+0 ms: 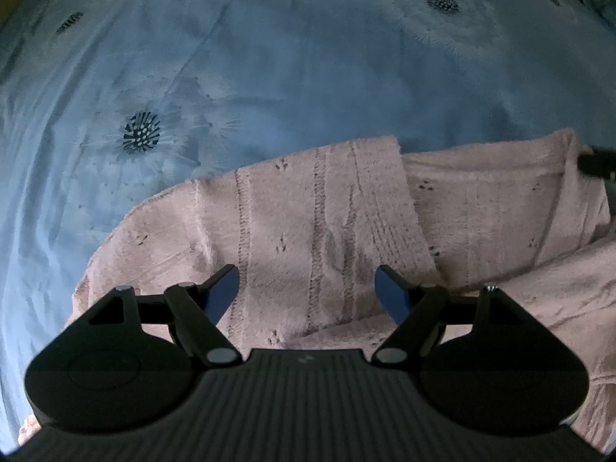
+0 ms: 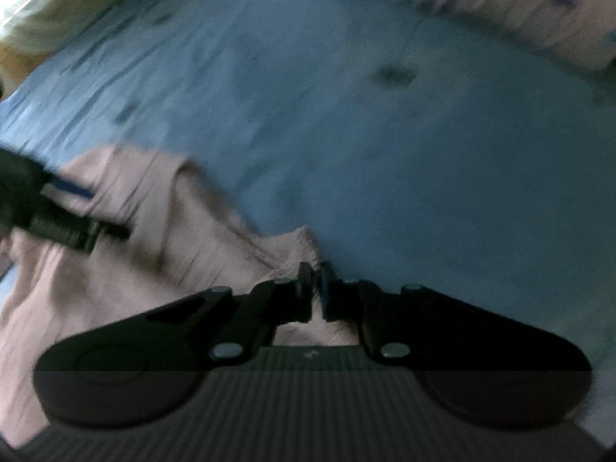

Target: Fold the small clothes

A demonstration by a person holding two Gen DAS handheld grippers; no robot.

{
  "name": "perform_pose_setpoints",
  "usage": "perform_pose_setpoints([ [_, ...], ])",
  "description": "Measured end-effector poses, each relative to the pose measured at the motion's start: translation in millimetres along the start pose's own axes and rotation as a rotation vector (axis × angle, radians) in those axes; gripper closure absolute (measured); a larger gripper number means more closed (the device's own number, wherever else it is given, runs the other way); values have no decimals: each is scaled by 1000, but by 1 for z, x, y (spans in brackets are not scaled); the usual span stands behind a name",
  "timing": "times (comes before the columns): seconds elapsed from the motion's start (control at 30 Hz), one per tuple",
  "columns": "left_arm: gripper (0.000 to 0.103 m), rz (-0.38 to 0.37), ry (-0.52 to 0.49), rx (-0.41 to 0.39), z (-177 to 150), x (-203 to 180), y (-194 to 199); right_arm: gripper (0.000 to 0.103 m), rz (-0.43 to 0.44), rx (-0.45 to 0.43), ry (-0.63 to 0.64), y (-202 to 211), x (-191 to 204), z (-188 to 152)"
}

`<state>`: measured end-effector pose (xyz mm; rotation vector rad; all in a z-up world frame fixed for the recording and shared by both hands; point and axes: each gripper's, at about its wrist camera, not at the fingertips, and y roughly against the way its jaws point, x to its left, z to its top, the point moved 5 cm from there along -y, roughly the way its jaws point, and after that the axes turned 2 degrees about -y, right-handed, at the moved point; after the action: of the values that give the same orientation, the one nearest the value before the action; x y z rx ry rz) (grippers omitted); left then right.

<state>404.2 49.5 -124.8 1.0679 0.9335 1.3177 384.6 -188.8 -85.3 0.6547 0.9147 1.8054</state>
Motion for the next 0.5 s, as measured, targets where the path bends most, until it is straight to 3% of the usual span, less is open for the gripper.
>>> perform_pose_setpoints([
  [0.17, 22, 9, 9, 10, 1, -2, -7, 93, -178, 73, -12, -29, -16, -5],
  [0.23, 21, 7, 10, 10, 3, -2, -7, 93, -173, 73, -107, -24, -30, -7],
  [0.3, 21, 6, 9, 9, 4, -2, -5, 93, -132, 11, -256, -3, -49, -8],
  [0.33, 21, 2, 9, 8, 5, -2, -4, 88, -126, -13, -323, 10, -60, -10],
  [0.37, 21, -3, 10, 5, 5, -3, -2, 69, -133, -34, -395, 22, -73, -16],
  [0.43, 21, -13, 7, -2, 9, -6, 2, 40, -176, -55, -509, 45, -95, -34],
  [0.5, 21, -13, -3, -11, 11, -11, 4, 38, -179, -57, -591, 59, -112, -57],
])
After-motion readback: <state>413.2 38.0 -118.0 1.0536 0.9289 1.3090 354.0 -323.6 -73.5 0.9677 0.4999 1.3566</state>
